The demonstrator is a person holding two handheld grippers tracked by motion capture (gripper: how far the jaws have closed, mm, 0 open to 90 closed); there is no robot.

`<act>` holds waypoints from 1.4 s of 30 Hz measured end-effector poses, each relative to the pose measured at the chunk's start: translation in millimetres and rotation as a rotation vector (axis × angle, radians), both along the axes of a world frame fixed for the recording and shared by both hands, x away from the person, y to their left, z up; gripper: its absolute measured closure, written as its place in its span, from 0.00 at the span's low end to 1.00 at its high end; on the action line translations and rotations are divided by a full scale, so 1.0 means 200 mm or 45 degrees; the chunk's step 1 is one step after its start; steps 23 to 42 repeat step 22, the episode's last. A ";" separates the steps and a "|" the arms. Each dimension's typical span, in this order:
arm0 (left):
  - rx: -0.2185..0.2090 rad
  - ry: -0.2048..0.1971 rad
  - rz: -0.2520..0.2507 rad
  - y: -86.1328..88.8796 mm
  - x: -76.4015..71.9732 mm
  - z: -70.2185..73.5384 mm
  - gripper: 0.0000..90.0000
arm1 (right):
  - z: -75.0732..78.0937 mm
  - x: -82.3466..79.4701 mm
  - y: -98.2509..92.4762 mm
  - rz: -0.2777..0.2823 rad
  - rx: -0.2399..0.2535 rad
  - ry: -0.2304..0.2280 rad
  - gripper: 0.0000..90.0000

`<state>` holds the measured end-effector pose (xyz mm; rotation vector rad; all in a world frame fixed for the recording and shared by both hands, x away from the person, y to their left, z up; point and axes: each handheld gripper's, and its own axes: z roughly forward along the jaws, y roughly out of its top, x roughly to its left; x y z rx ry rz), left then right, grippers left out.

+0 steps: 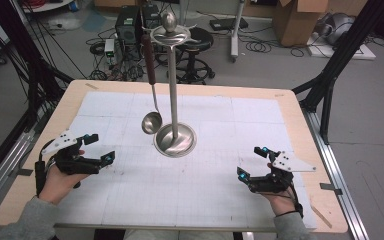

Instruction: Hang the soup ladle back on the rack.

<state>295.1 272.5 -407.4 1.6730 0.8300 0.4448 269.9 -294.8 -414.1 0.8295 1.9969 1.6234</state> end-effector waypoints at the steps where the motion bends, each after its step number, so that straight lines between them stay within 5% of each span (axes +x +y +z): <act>1: 0.000 0.009 -0.001 0.00 0.00 -0.01 0.02 | 0.00 0.00 0.00 -0.005 0.002 -0.013 0.04; 16: -0.018 0.005 0.107 0.15 -0.05 -0.09 0.02 | 0.02 -0.01 -0.06 -0.070 0.059 -0.062 0.04; 42: -0.008 -0.001 0.103 0.15 -0.06 -0.09 0.02 | 0.02 -0.01 -0.06 -0.071 0.064 -0.061 0.04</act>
